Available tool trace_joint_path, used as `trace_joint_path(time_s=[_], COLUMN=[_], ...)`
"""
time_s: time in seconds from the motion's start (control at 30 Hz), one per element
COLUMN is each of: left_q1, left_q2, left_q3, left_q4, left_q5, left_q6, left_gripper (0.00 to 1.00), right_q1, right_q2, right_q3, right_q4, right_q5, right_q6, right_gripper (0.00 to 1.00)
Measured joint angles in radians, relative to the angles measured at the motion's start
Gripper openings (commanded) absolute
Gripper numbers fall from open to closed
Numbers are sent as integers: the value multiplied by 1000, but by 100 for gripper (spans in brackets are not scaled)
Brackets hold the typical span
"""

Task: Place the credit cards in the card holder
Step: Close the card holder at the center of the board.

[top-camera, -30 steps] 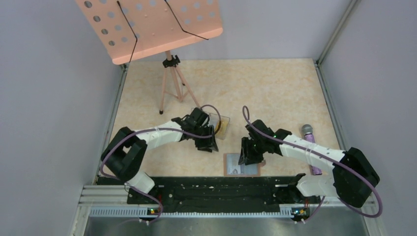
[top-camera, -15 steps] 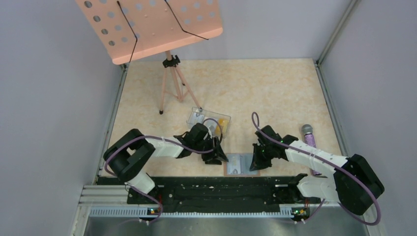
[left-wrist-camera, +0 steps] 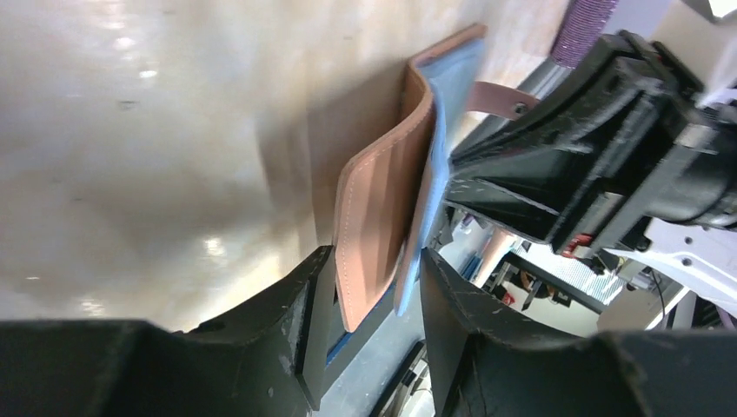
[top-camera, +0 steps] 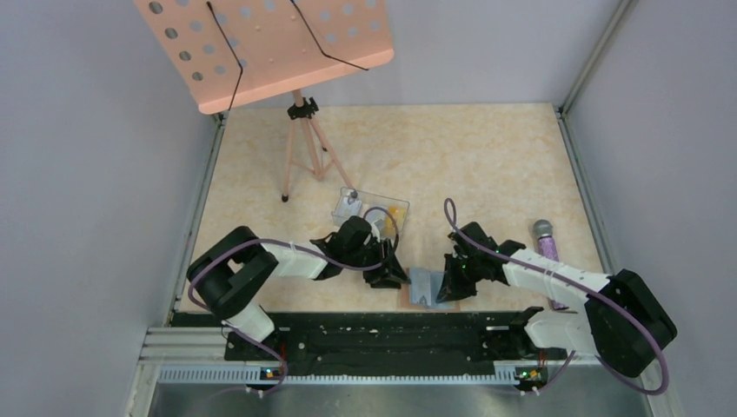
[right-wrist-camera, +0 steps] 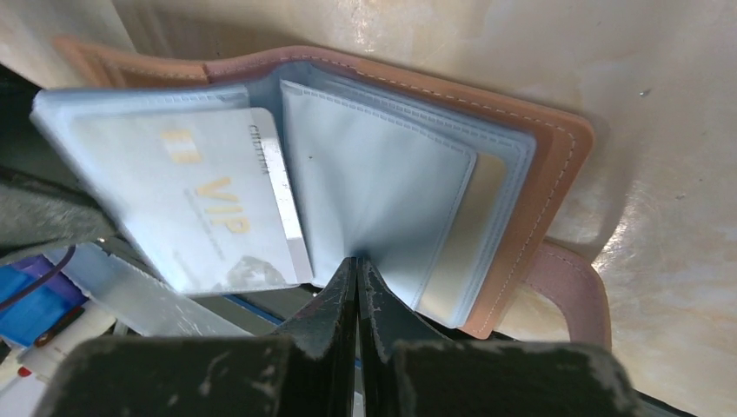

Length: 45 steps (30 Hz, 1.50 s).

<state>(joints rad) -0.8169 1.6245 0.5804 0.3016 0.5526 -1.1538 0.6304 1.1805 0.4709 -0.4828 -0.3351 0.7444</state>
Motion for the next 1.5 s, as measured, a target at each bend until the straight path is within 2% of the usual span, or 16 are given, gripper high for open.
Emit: trace_joint_path(time_s=[0.4, 0.63, 0.67, 0.8, 0.93, 1.07, 1.37, 1.4, 1.5], left_q1=[-68, -105, -109, -116, -115, -115, -114, -114, -113], left_q2=[-45, 52, 65, 102, 100, 58, -64, -66, -66], left_q3=[125, 199, 203, 218, 241, 261, 347, 368, 406], left_q4=[-46, -49, -49, -60, -104, -245, -696, -740, -812], left_q5=[24, 49, 53, 61, 47, -7, -206, -225, -256], left_q6=[25, 29, 29, 22, 31, 81, 252, 270, 307], left_gripper=[44, 41, 38, 8, 0, 0, 0, 1, 18], right_q1=[-1, -1, -1, -1, -1, -1, -1, -1, -1], right_q2=[24, 29, 31, 29, 6, -4, -10, -11, -20], right_q3=[1, 11, 16, 48, 88, 130, 225, 234, 254], right_q4=[21, 9, -1, -63, -140, -180, -195, -193, -187], right_q5=[-27, -26, -22, 27, 85, 109, 90, 88, 78], right_q6=[-1, -5, -8, -20, -35, -46, -63, -62, -61], right_gripper=[0, 0, 0, 1, 2, 3, 5, 5, 5])
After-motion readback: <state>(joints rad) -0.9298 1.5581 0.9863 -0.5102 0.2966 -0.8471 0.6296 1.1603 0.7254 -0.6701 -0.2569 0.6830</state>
